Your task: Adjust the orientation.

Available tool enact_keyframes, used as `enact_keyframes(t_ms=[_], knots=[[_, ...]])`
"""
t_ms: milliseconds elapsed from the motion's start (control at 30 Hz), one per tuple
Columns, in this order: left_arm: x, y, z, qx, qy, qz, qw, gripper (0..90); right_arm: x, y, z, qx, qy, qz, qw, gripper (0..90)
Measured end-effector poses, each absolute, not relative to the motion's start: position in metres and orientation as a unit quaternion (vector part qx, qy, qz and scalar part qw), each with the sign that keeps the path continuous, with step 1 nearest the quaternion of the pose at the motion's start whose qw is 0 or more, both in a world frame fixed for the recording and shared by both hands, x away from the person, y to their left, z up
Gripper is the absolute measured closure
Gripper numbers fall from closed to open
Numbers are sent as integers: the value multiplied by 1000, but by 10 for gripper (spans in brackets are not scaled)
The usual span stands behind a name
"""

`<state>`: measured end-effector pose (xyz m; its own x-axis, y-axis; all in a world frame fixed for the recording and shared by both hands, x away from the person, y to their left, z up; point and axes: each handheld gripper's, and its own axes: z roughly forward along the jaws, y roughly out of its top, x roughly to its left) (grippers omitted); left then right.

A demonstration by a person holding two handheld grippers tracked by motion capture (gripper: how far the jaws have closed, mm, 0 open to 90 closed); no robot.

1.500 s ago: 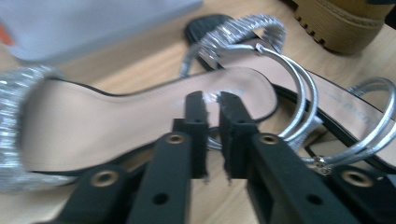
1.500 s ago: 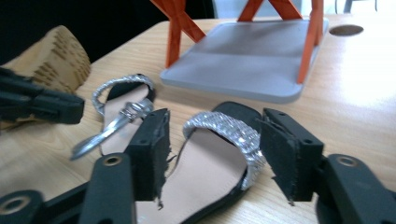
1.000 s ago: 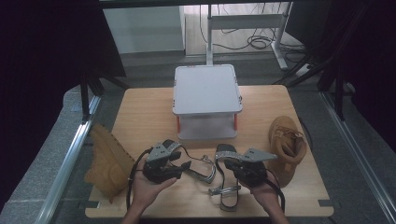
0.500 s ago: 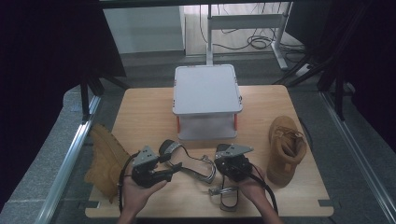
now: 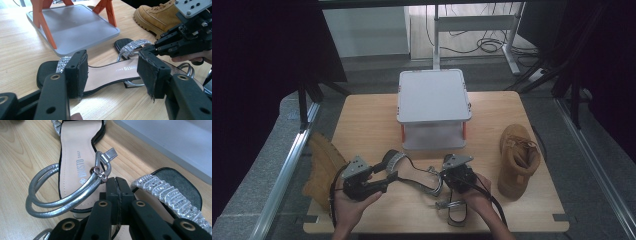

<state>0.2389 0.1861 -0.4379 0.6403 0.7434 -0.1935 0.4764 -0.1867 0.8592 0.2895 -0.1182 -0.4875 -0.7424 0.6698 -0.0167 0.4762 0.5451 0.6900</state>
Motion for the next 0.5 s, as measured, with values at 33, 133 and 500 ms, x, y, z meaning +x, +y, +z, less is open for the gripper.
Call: enact_keyframes(t_ms=[33, 133, 500], knots=[[239, 186, -438, 758, 402, 133, 496, 420, 289, -118, -488, 330, 867, 345, 139, 897], [238, 186, -438, 759, 400, 134, 496, 420, 288, -118, -487, 323, 871, 345, 136, 898], [238, 187, -440, 760, 401, 134, 494, 421, 271, -107, -485, 273, 887, 353, 119, 898]])
